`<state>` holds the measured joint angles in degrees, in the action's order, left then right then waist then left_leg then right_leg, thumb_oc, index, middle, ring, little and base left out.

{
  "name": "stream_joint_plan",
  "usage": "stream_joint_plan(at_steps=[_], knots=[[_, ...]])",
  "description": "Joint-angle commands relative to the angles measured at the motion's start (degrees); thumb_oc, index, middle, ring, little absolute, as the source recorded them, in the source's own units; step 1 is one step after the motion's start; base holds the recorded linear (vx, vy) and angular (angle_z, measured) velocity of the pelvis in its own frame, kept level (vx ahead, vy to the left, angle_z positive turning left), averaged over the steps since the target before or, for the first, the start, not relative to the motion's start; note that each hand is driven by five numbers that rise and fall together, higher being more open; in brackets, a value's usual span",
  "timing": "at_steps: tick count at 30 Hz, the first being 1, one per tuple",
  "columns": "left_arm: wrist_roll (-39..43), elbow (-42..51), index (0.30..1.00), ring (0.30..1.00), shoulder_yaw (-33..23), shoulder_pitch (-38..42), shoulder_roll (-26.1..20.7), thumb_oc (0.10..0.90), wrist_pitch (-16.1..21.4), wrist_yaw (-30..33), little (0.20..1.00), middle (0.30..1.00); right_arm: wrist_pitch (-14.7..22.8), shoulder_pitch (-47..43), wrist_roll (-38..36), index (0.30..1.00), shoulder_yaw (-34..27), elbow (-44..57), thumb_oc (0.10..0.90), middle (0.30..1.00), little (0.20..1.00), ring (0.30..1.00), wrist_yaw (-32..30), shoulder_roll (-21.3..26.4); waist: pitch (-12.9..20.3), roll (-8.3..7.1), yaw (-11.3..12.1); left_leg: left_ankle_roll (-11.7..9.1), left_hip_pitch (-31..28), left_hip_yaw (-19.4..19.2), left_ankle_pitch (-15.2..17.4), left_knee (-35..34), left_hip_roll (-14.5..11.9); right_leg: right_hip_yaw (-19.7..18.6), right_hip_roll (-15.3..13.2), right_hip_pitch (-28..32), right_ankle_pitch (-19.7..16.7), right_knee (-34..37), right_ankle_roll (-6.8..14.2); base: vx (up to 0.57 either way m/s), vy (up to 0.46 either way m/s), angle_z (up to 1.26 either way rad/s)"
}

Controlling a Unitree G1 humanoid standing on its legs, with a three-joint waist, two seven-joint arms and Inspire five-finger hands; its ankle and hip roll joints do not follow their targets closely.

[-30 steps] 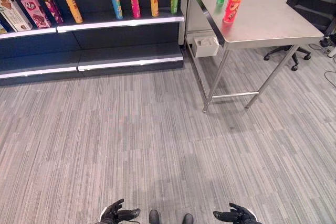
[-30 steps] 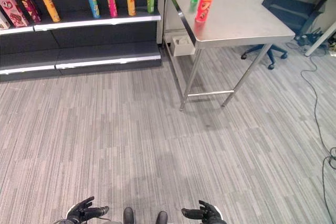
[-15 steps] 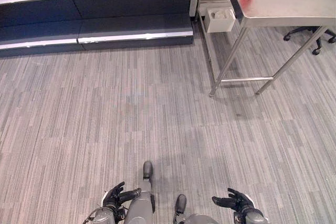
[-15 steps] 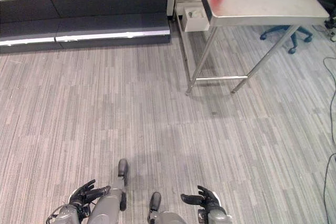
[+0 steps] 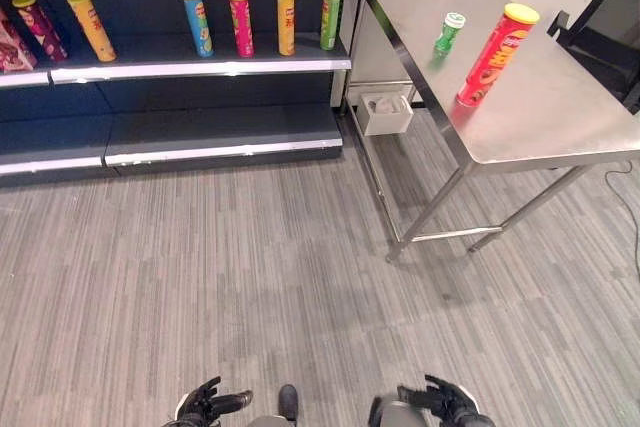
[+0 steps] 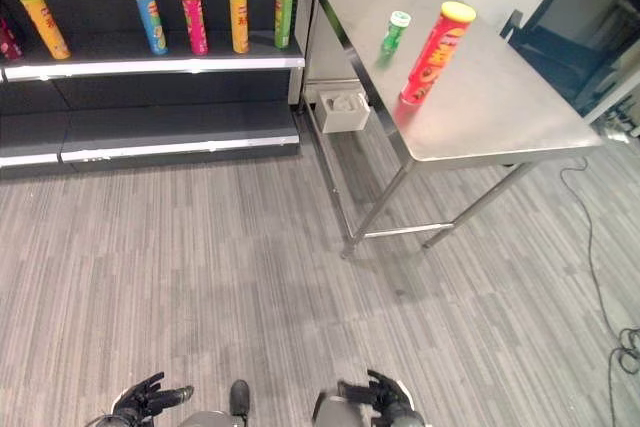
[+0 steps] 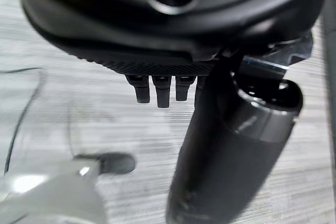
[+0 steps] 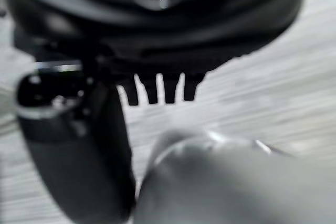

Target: Put the goods on the table back onto the shelves and tidy them up.

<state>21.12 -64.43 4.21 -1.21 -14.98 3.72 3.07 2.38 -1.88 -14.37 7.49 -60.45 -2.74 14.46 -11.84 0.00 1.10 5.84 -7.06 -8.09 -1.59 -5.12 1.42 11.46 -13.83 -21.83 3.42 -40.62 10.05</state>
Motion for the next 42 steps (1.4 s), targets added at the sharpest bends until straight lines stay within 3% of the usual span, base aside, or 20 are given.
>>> stream_joint_plan(at_steps=[1,4,8,9,10,11,12,13,15,16,18,20,22,26,30,32,33,39,40,42], knots=[[-2.0,1.8,0.900,0.900,-0.5,0.7,-1.3,0.800,1.4,0.2,0.900,0.900,0.0,-0.8,-0.4,0.900,-0.1,0.8,0.800,0.900,0.900,0.900,-1.0,2.8,-2.7,-1.32,-0.4,-4.0,2.3,4.6,2.6,0.7,0.6,-0.7,7.1,11.0,-6.9,32.3,-1.3,0.47,-0.042,0.17],[-3.3,2.9,0.900,0.900,-0.1,1.5,-1.0,0.800,1.7,-0.1,0.900,0.900,-0.2,-0.2,-0.5,0.900,-1.1,0.0,0.800,0.900,0.900,0.900,-1.1,2.8,-2.5,-1.76,-2.2,-4.6,-1.3,6.7,6.0,1.1,1.1,-1.7,7.4,8.7,-10.4,42.6,0.9,0.52,-0.017,0.42],[-4.6,2.9,0.900,0.900,0.6,1.7,-0.6,0.800,2.3,-0.4,0.900,0.900,-0.2,0.8,-0.8,0.900,-2.3,-1.8,0.800,0.900,0.900,0.900,-0.6,2.9,-1.4,-2.53,-2.9,-6.0,-4.6,7.4,10.6,3.0,0.9,2.8,5.5,10.6,-13.1,45.6,1.4,0.38,-0.075,0.54],[-4.6,2.5,0.900,0.900,0.7,1.7,-0.5,0.800,2.2,-0.2,0.900,0.900,-0.1,1.2,-0.9,0.900,-2.7,-2.3,0.800,0.900,0.900,0.900,-0.5,2.8,-0.7,-2.81,-3.2,-7.4,-4.7,6.5,11.0,5.9,0.1,4.5,4.9,12.0,-13.7,45.6,1.2,0.28,-0.103,0.40],[-4.6,2.5,0.900,0.900,0.7,1.7,-0.5,0.800,2.2,-0.2,0.900,0.900,-0.1,1.2,-0.9,0.900,-2.7,-2.3,0.800,0.900,0.900,0.900,-0.5,2.8,-0.8,-2.74,-3.4,-7.5,-4.6,6.6,11.2,6.1,0.0,4.6,5.0,12.1,-13.6,45.6,1.2,0.34,-0.200,0.34],[-4.3,3.9,0.900,0.900,1.1,1.5,-0.6,0.800,2.1,-0.3,0.900,0.900,-0.3,1.9,-1.2,0.900,-2.9,-2.8,0.800,0.900,0.900,0.900,-0.4,3.0,-0.8,-3.26,-3.5,-10.1,-0.9,3.3,10.0,19.5,-2.2,6.5,4.7,15.7,-13.0,45.6,0.1,0.22,-0.205,0.24],[-3.3,4.9,0.900,0.900,1.4,1.8,-0.6,0.800,2.1,0.0,0.900,0.900,-0.2,1.5,-1.7,0.900,-2.5,-3.0,0.800,0.900,0.900,0.900,-0.6,3.3,-1.7,-3.87,-3.2,-11.2,4.0,2.1,7.8,28.7,-3.5,6.9,4.7,17.1,-12.2,45.6,-1.2,0.21,-0.204,0.24],[-3.3,4.9,0.900,0.900,1.3,1.8,-0.6,0.800,2.1,0.0,0.900,0.900,-0.2,1.5,-1.7,0.900,-2.5,-3.0,0.800,0.900,0.900,0.900,-0.6,3.3,-1.5,-4.05,-3.4,-11.2,4.3,2.2,7.6,28.7,-3.3,7.0,4.5,16.9,-12.3,45.6,-1.2,0.03,-0.123,0.25],[-2.4,5.4,0.900,0.900,1.5,2.5,-0.6,0.800,2.1,0.5,0.900,0.900,-0.3,0.6,-2.6,0.900,-2.5,-4.3,0.800,0.900,0.900,0.900,-1.3,3.4,-2.3,-4.66,-2.8,-11.4,9.5,-1.8,5.5,34.3,-7.9,8.2,5.0,19.2,-9.5,45.6,-2.5,0.14,-0.084,0.09],[-1.6,5.7,0.900,0.900,1.5,2.4,-0.3,0.800,2.0,0.4,0.900,0.900,-0.2,0.6,-3.4,0.900,-2.5,-4.7,0.800,0.900,0.900,0.900,-1.5,3.1,-2.1,-4.07,-2.3,-11.3,10.4,-4.3,7.2,28.4,-11.5,8.6,5.9,21.0,-7.5,45.6,-2.1,0.17,-0.017,-0.09],[-2.0,5.9,0.900,0.900,1.6,2.1,-0.2,0.800,2.0,0.6,0.900,0.900,-0.2,0.7,-3.3,0.900,-2.2,-4.1,0.800,0.900,0.900,0.900,-1.4,3.3,-2.3,-4.72,-1.5,-10.5,10.3,-4.9,6.4,23.0,-10.8,8.1,5.2,21.2,-7.6,45.6,-2.0,0.20,0.105,-0.14],[-3.5,4.7,0.900,0.900,2.3,1.9,0.0,0.800,2.0,0.6,0.900,0.900,-0.2,0.3,-2.0,0.900,-0.4,-3.5,0.800,0.900,0.900,0.900,-1.0,3.5,-2.2,-2.85,0.3,-11.8,11.8,2.9,0.8,11.0,-9.3,4.9,6.8,21.9,-5.7,45.6,-1.8,0.24,0.245,-0.60],[-3.8,3.2,0.900,0.900,3.1,2.4,0.6,0.800,2.1,0.5,0.900,0.900,-0.2,0.4,-1.5,0.900,-0.5,-4.2,0.800,0.900,0.900,0.900,-1.2,3.5,-1.9,-1.58,0.0,-12.5,11.6,5.8,-0.8,7.5,-8.8,3.9,7.0,23.0,-5.0,45.6,-2.0,0.17,0.205,-0.95],[-5.2,1.7,0.900,0.900,3.8,2.7,0.9,0.800,1.9,0.2,0.900,0.900,-0.3,0.9,-2.3,0.900,-2.0,-5.6,0.800,0.900,0.900,0.900,-1.6,2.4,-1.5,0.26,-1.8,-12.1,8.0,2.8,-2.2,0.3,-7.9,2.1,6.6,21.5,-5.7,45.6,-1.5,0.05,0.254,-0.69],[-5.6,0.7,0.900,0.900,3.8,3.0,0.5,0.800,1.8,0.3,0.900,0.900,-0.3,1.1,-5.7,0.900,-5.2,-7.1,0.800,0.900,0.900,0.900,-2.1,1.9,-1.6,0.57,-3.1,-11.2,6.8,0.2,-1.0,0.1,-7.0,-0.3,5.7,19.7,-7.0,45.6,-0.6,0.01,0.213,-0.60],[-6.1,-0.9,0.900,0.900,2.3,2.2,-0.8,0.800,1.5,-0.1,0.900,0.900,0.4,2.3,-12.9,0.900,-12.8,-7.4,0.800,0.900,0.900,0.900,-3.4,3.0,-1.3,-0.11,-4.5,-10.1,5.3,-2.6,0.6,0.1,-6.3,-2.3,4.8,19.1,-8.0,45.6,0.3,0.08,0.248,-0.77],[-6.7,-1.3,0.900,0.900,1.1,1.6,-1.8,0.800,1.2,-0.2,0.900,0.900,1.4,3.4,-16.4,0.900,-19.5,-5.7,0.800,0.900,0.900,0.900,-5.2,6.3,-0.9,-0.60,-5.3,-9.6,3.9,-3.6,1.8,0.1,-6.1,-3.3,4.7,19.3,-8.4,45.6,0.9,0.10,0.112,-0.82],[-9.9,0.1,0.900,0.900,0.0,0.6,-1.4,0.800,1.3,0.1,0.900,0.900,5.1,10.2,-12.2,0.900,-37.2,10.4,0.800,0.900,0.900,0.900,-15.1,20.6,0.9,-1.41,-7.3,-8.9,1.2,-5.3,4.2,0.1,-5.6,-4.3,4.3,20.2,-8.6,45.6,2.1,0.08,0.064,-0.27],[-9.9,0.1,0.900,0.900,0.0,0.6,-1.4,0.800,1.3,0.2,0.900,0.900,5.0,10.4,-12.1,0.900,-37.4,10.6,0.800,0.900,0.900,0.900,-15.2,20.5,1.0,-1.43,-7.2,-8.8,1.4,-5.4,3.9,0.1,-5.5,-4.3,4.2,19.9,-8.8,45.6,2.1,0.05,0.032,-0.12],[-11.3,-0.6,0.900,0.900,0.1,0.3,-0.4,0.800,1.1,0.2,0.900,0.900,7.4,10.2,-8.0,0.900,-43.0,21.9,0.800,0.900,0.900,0.900,-19.1,26.9,1.6,-1.75,-7.4,-8.8,0.1,-5.5,4.9,0.1,-5.6,-4.1,4.3,20.7,-8.5,45.6,2.3,0.07,0.017,-0.15]])
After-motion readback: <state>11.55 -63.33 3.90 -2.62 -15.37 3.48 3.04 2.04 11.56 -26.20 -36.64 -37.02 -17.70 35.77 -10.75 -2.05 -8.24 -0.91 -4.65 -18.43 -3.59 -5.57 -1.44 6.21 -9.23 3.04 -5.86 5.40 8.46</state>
